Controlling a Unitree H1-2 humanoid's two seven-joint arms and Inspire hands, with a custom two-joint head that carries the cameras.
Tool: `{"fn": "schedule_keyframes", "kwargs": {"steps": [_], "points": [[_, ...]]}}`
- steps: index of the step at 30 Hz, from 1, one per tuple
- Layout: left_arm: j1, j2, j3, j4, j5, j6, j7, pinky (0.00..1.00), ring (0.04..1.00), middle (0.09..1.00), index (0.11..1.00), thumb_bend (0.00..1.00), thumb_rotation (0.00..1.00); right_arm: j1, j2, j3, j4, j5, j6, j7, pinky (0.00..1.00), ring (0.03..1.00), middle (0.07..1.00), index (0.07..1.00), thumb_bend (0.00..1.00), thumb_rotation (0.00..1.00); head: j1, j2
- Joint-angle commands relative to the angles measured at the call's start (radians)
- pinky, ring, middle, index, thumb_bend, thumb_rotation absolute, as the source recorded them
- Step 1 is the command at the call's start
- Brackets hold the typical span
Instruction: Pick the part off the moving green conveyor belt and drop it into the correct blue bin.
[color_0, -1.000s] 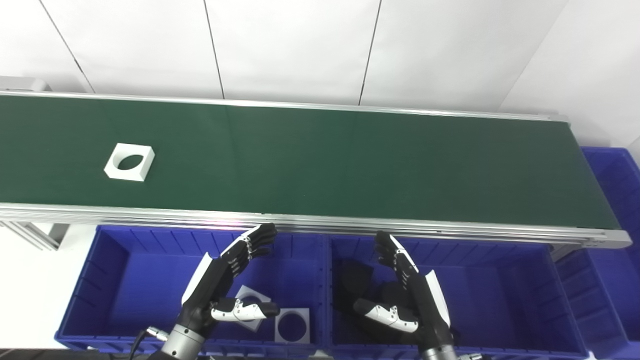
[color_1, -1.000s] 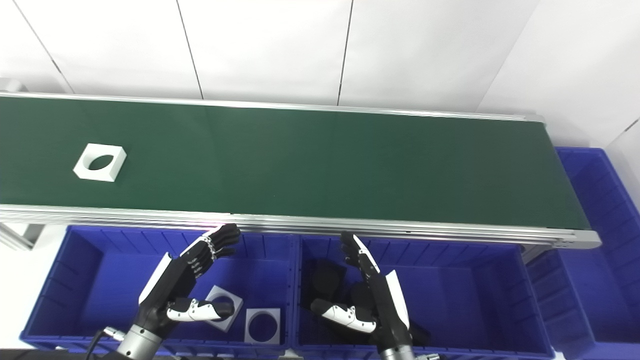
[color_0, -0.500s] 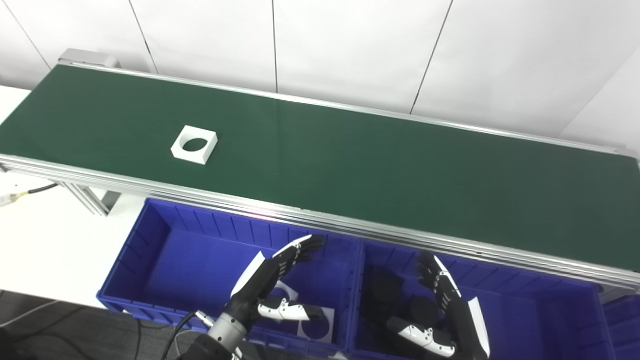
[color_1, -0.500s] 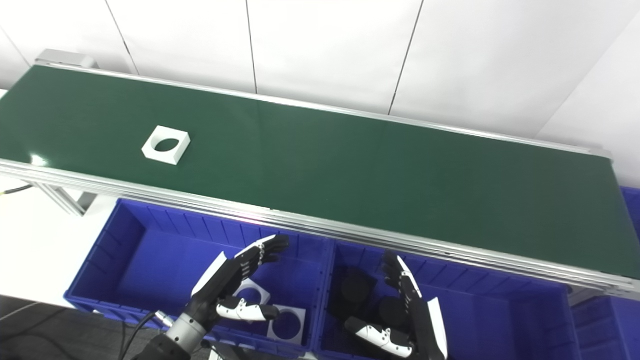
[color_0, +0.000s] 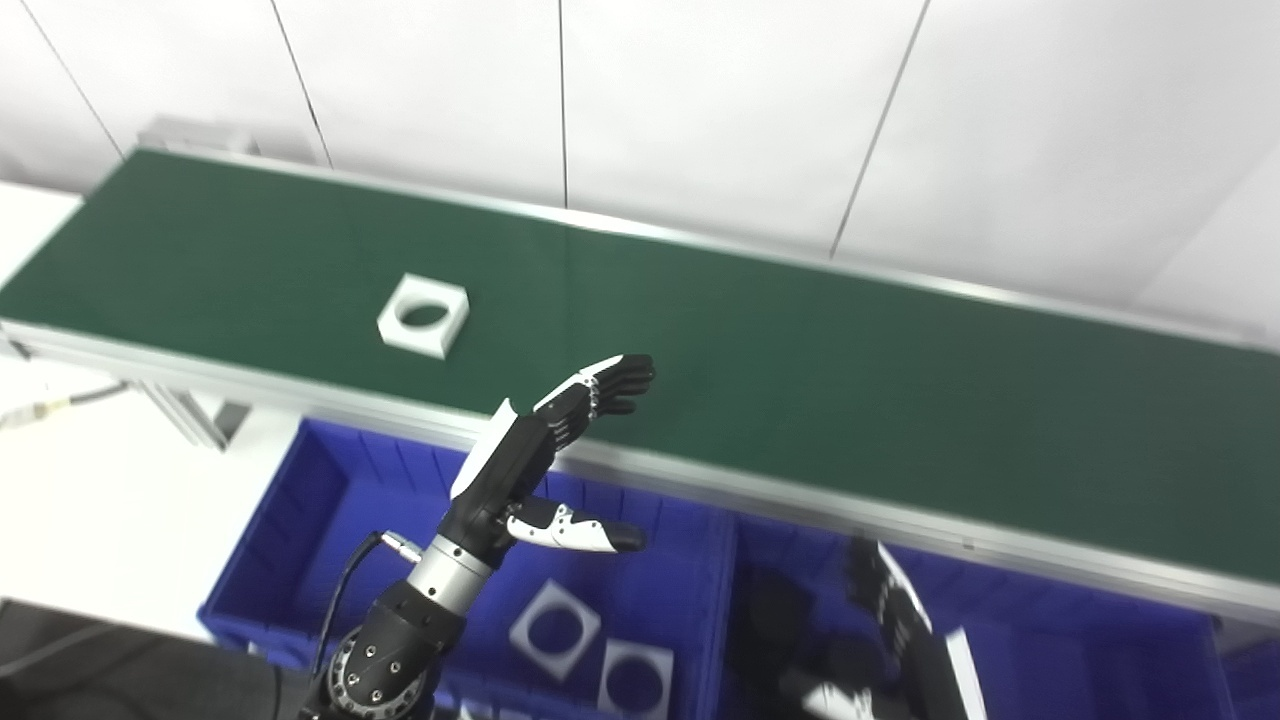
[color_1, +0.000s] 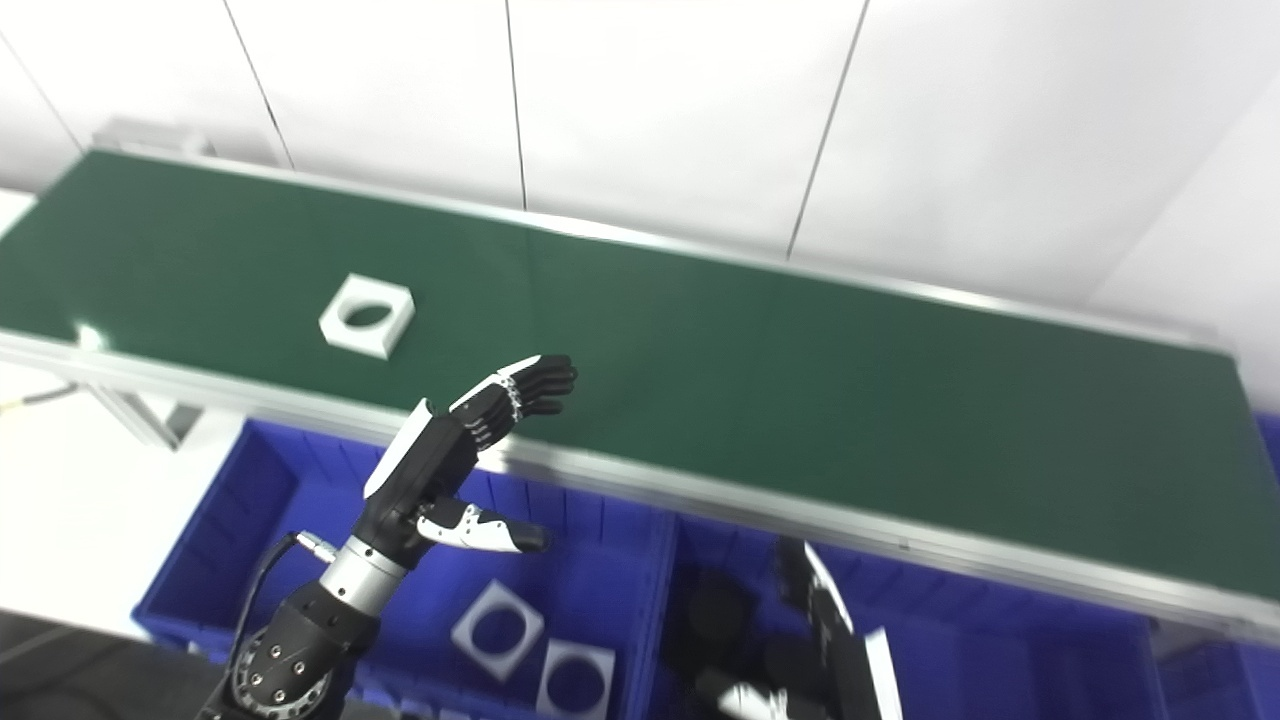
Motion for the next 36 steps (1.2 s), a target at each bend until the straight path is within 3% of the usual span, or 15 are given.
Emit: {"fn": "schedule_keyframes", "kwargs": {"steps": [1,5,10,18,22,26,32,36], "points": [[-0.04,0.026,0.025,-0.024,-0.004,-0.034,0.003,0.81,0.858,0.871,0.863,0.94,0.44,-0.007,-0.006,0.004,-0.018,0.006,-0.056,-0.016,0.84,0.889,0.9,0.914,0.83,0.29,-0.012,-0.006],[-0.093,0.047,0.067,-0.02,-0.002,-0.034,0.012,0.82,0.859,0.871,0.865,0.9,0.44,-0.006,-0.002,0.004,-0.016,0.005,-0.056,-0.024,0.83,0.881,0.891,0.905,0.84,0.28,-0.032,-0.008],[-0.161,0.111,0.11,0.001,0.04,-0.034,0.033,0.83,0.868,0.884,0.878,0.87,0.45,-0.008,-0.003,0.015,-0.011,-0.003,-0.056,-0.037,0.82,0.869,0.884,0.893,0.85,0.28,-0.075,0.0],[-0.263,0.221,0.141,0.096,0.107,-0.034,0.075,0.8,0.859,0.879,0.876,0.82,0.34,-0.003,0.002,0.028,-0.024,-0.003,-0.056,-0.053,0.81,0.86,0.875,0.886,0.85,0.25,-0.148,0.018],[-0.331,0.309,0.102,0.202,0.182,-0.034,0.136,0.81,0.861,0.873,0.859,0.78,0.16,-0.001,0.001,0.035,-0.024,-0.019,-0.056,-0.072,0.8,0.853,0.869,0.88,0.87,0.29,-0.169,0.025],[-0.392,0.362,0.078,0.301,0.244,-0.034,0.171,0.83,0.872,0.88,0.872,0.79,0.08,-0.001,-0.009,0.048,-0.023,-0.02,-0.056,-0.085,0.8,0.855,0.875,0.884,0.87,0.32,-0.17,0.034],[-0.491,0.386,0.059,0.444,0.33,-0.032,0.158,0.81,0.867,0.884,0.876,0.84,0.08,0.003,-0.012,0.049,-0.026,-0.011,-0.056,-0.085,0.82,0.871,0.88,0.893,0.86,0.34,-0.169,0.043],[-0.547,0.387,0.031,0.539,0.392,-0.011,0.146,0.79,0.864,0.892,0.893,0.88,0.18,0.002,-0.013,0.051,-0.025,-0.01,-0.056,-0.085,0.83,0.876,0.884,0.895,0.86,0.35,-0.169,0.047]]}}
